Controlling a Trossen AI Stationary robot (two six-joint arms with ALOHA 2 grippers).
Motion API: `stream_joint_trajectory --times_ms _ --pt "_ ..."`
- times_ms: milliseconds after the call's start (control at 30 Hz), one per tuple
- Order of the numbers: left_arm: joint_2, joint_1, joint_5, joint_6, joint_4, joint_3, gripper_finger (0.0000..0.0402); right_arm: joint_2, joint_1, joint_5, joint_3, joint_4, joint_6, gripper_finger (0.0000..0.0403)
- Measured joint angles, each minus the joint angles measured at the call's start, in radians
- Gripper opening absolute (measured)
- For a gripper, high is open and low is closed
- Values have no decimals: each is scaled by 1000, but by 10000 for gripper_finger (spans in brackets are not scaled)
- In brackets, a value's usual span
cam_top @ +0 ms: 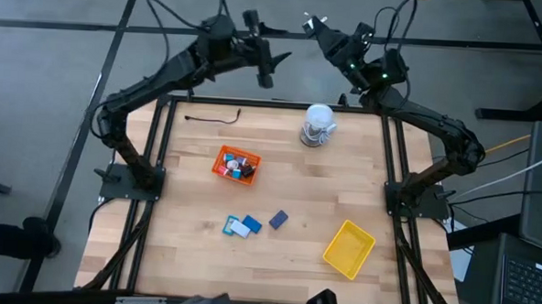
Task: Pick & Place Office items
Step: Put the black charger adapter into the orange basket
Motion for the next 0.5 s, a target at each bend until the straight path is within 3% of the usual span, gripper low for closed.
stream_joint_trajectory --times_ms 200,500 --pt "42 -46 -31 40 200 0 247 10 3 -32 25 -10 10 148" --pt "41 -46 -74 -23 324 0 256 18 2 -67 25 -15 28 148"
